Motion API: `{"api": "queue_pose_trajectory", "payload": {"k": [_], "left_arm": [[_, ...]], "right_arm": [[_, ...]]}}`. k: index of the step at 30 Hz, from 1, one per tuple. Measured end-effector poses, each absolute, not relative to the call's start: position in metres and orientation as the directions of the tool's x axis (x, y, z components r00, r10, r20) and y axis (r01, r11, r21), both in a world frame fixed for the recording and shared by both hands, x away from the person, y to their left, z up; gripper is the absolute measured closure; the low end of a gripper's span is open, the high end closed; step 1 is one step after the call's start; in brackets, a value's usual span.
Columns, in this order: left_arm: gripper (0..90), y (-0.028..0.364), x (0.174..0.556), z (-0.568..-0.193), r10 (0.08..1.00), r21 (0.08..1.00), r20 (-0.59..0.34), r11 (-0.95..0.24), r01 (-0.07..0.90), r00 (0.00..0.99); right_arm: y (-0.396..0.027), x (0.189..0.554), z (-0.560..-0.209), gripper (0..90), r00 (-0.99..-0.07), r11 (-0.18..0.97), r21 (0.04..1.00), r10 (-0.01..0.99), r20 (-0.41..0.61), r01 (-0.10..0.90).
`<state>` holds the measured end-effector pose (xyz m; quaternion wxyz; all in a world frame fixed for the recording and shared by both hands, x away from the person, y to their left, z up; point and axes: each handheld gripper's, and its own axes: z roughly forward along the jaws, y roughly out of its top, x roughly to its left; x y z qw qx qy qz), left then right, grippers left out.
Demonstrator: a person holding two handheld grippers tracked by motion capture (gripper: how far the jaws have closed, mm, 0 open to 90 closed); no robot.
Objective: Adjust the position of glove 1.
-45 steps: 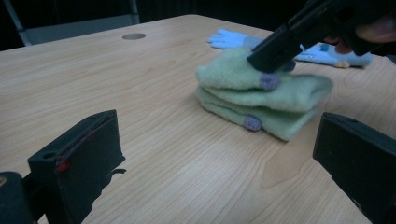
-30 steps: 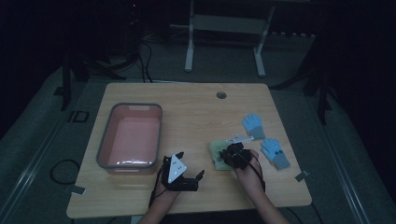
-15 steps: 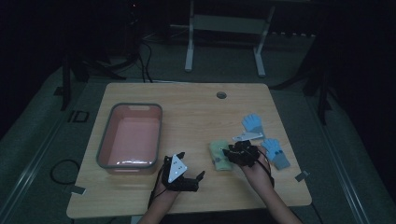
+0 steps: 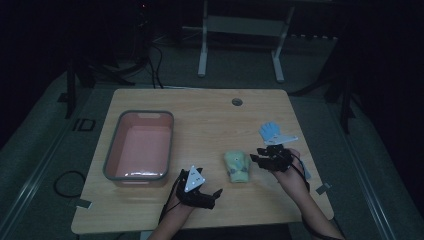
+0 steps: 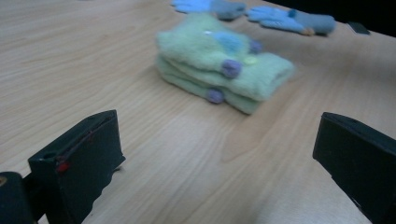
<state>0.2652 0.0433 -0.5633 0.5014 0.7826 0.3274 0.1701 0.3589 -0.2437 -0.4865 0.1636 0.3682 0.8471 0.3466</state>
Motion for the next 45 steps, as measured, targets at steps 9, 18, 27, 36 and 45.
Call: {"api": "queue_pose_trajectory", "payload": {"k": [9, 18, 27, 36, 45], "left_arm": [[5.9, 0.025, 0.269, -0.56, 0.584, 0.859, 0.013, -0.422, 0.29, 0.812], [15.0, -0.003, 0.285, -0.543, 0.475, 0.845, 0.089, -0.502, 0.186, 0.876], [25.0, -0.028, 0.3, -0.544, 0.382, 0.78, 0.188, -0.618, 0.099, 0.905], [34.8, -0.031, 0.311, -0.553, 0.34, 0.739, 0.239, -0.672, 0.056, 0.91], [35.4, -0.039, 0.313, -0.558, 0.351, 0.728, 0.267, -0.684, 0.051, 0.897]], "right_arm": [[-0.259, 0.365, -0.486, 58.2, -0.679, 0.48, 0.714, 0.734, -0.009, 0.51], [-0.25, 0.374, -0.484, 54.3, -0.694, 0.477, 0.718, 0.72, 0.012, 0.507], [-0.228, 0.389, -0.49, 52.8, -0.726, 0.481, 0.706, 0.684, 0.069, 0.52], [-0.214, 0.408, -0.51, 48.3, -0.774, 0.537, 0.659, 0.623, 0.111, 0.527], [-0.22, 0.417, -0.539, 44.1, -0.762, 0.531, 0.6, 0.608, 0.221, 0.598]]}}
